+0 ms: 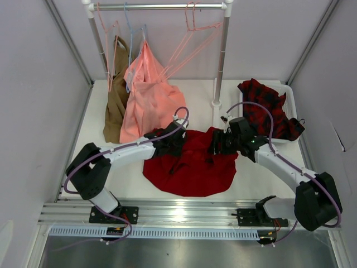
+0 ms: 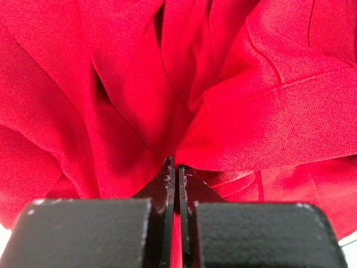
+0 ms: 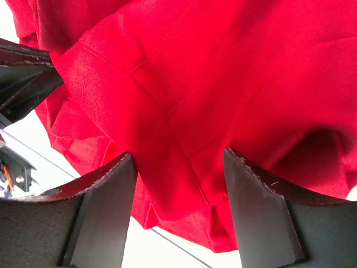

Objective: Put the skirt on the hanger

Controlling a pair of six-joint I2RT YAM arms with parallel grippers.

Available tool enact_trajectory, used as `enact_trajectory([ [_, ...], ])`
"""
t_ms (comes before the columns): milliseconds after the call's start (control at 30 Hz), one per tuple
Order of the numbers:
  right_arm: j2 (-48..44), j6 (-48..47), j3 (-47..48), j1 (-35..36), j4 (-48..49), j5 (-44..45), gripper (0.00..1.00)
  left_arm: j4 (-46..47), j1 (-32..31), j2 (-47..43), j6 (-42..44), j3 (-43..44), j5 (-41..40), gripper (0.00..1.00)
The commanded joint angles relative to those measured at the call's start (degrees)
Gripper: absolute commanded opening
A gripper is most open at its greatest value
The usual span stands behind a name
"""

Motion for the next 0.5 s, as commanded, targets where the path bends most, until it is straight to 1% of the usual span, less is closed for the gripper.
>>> enact_trajectory([
  [0,-4.0,1.2,-0.3,1.4,-0.8,6.4,0.67,-0.6,0.5,0.5,0.2,3.1,1.4,0.00],
  [133,-6.0,1.2,-0.3,5.0,-2.9,10.8,0.66,-1.0,0.6,0.4,0.5,4.0,2.1,0.00],
  [200,-5.8,2.3,-0.1,6.6,-4.9,14.0,0.64,-1.1,0.6,0.2,0.7,4.1,2.2,0.00],
  [267,-5.3,3.2,0.2,7.7,-6.7,15.0,0.63,-1.1,0.6,0.2,0.8,4.4,2.5,0.01],
  [300,-5.3,4.7,0.2,8.7,-7.2,17.5,0.64,-1.2,0.6,0.3,0.9,4.4,2.7,0.01],
  [333,-5.5,5.3,0.3,11.1,-7.8,21.1,0.66,-1.3,0.6,0.3,1.0,4.4,2.7,0.01],
  [400,-6.0,6.8,0.8,13.9,-9.8,25.5,0.68,-1.2,0.5,0.3,1.1,4.5,2.9,0.01],
  [433,-6.5,8.0,0.7,17.3,-10.3,29.7,0.68,-1.3,0.6,0.3,1.1,4.5,3.0,0.01],
  [467,-6.9,8.7,0.8,18.8,-10.7,31.9,0.68,-1.3,0.6,0.3,1.1,4.4,3.1,0.01],
])
